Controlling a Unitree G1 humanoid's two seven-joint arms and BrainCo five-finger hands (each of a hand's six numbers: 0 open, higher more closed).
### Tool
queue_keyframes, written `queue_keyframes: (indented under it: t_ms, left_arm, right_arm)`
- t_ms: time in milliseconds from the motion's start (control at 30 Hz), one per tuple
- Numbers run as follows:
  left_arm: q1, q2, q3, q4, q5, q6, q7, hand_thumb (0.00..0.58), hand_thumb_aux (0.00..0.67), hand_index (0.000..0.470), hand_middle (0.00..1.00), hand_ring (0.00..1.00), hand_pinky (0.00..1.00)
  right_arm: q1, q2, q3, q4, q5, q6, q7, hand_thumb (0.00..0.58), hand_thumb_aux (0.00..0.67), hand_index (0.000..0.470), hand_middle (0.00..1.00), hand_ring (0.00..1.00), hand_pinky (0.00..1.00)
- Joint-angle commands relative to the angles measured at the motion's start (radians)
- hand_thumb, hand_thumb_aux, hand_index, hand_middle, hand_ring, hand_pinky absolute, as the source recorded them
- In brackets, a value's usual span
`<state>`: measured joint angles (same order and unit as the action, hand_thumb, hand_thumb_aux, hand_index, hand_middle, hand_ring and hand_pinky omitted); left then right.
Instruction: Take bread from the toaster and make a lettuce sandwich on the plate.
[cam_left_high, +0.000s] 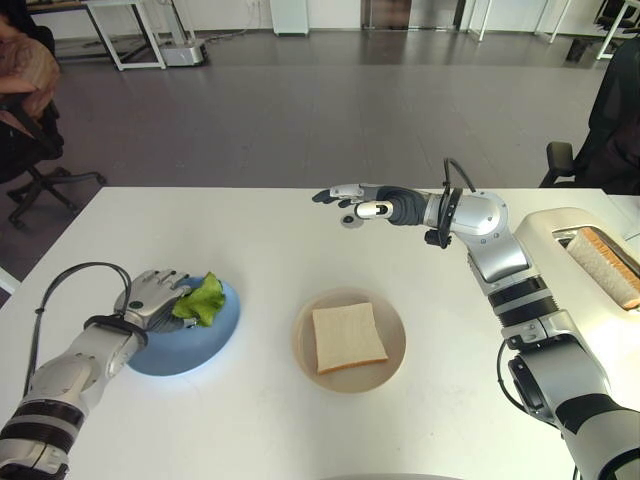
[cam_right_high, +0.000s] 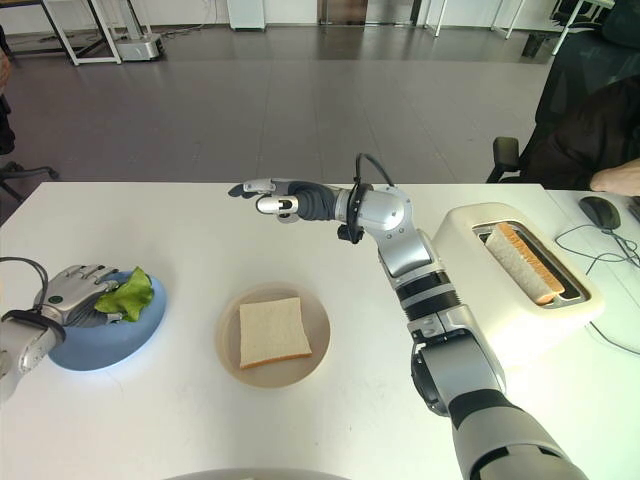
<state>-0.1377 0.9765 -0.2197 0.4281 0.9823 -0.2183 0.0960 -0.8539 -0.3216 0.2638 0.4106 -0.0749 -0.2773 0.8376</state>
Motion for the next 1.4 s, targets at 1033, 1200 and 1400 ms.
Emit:
queue_keyframes:
  t_ms: [1033, 1200, 1400]
  left_arm:
    - [-0.171, -0.348, -0.1, -0.592, -0.225, 0.062, -0.493, 0.58, 0.67, 0.47, 0.0, 0.0, 0.0]
    - [-0.195, -0.461, -0.195, -0.476, -0.231, 0.055, -0.513, 0.58, 0.67, 0.47, 0.0, 0.0, 0.0]
    - [-0.175, -0.503, -0.228, -0.451, -0.263, 0.078, -0.579, 0.58, 0.67, 0.47, 0.0, 0.0, 0.0]
  right_arm:
    - [-0.04, -0.019, -0.023, 0.076, -0.03, 0.0, -0.066, 0.0, 0.0, 0.0, 0.0, 0.0, 0.0]
    - [-0.053, -0.016, -0.022, 0.107, -0.035, -0.013, -0.077, 0.0, 0.0, 0.0, 0.0, 0.0, 0.0]
    - [-0.058, -0.013, -0.02, 0.12, -0.035, -0.019, -0.08, 0.0, 0.0, 0.0, 0.0, 0.0, 0.0]
